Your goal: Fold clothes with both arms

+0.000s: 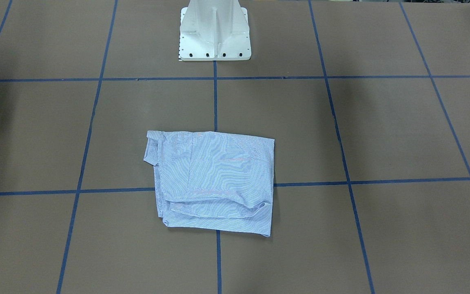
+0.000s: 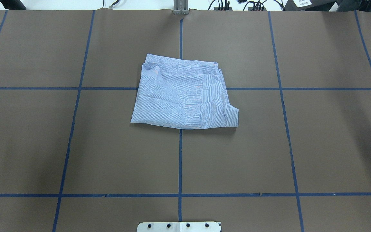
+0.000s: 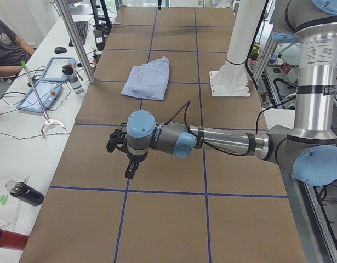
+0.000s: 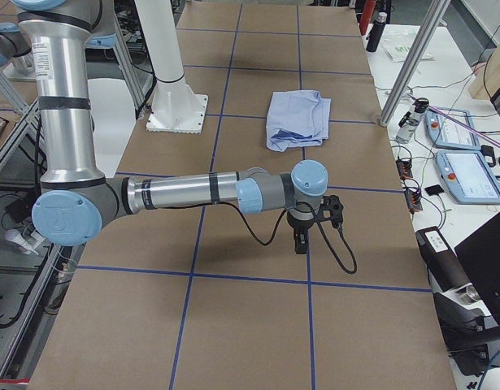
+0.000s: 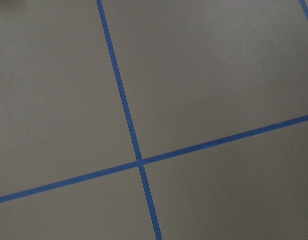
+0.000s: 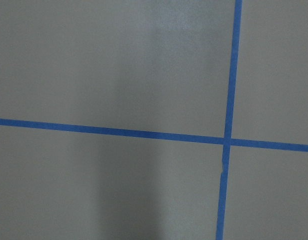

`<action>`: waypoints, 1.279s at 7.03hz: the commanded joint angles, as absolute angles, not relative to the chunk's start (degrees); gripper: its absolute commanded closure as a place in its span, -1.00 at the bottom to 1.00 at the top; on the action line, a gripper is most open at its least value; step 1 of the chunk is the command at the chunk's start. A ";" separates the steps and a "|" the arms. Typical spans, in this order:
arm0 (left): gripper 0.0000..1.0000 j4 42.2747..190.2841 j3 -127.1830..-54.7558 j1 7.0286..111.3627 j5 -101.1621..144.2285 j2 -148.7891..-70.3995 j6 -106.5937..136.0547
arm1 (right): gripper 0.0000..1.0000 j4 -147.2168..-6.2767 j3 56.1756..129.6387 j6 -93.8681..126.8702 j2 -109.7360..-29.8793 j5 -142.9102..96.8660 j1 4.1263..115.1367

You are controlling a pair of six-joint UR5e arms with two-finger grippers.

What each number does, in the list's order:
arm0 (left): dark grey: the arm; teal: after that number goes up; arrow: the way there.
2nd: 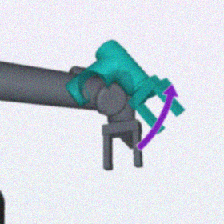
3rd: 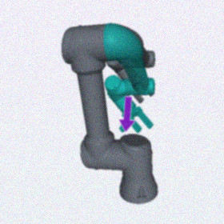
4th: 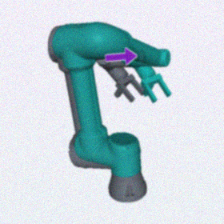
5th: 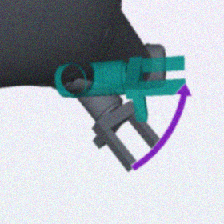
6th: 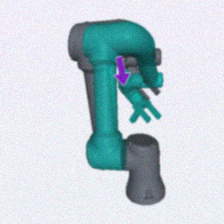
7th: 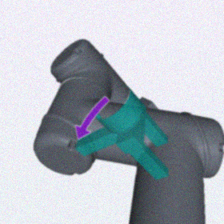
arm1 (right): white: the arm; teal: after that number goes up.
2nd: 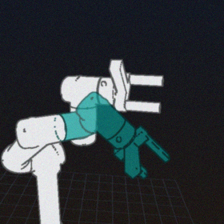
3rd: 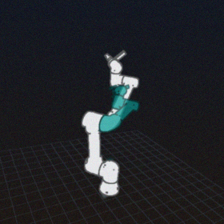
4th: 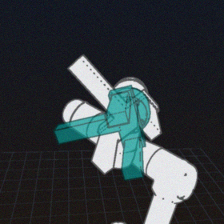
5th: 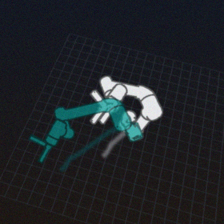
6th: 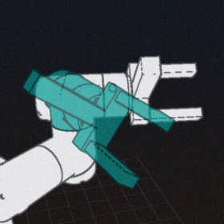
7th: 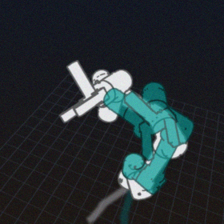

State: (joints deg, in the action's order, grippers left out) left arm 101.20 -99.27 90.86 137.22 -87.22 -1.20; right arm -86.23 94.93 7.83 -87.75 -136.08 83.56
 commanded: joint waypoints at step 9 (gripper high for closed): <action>-1.00 102.66 -100.28 90.70 138.34 -86.40 -0.26 | -1.00 -85.08 95.09 8.26 -87.80 -137.99 77.89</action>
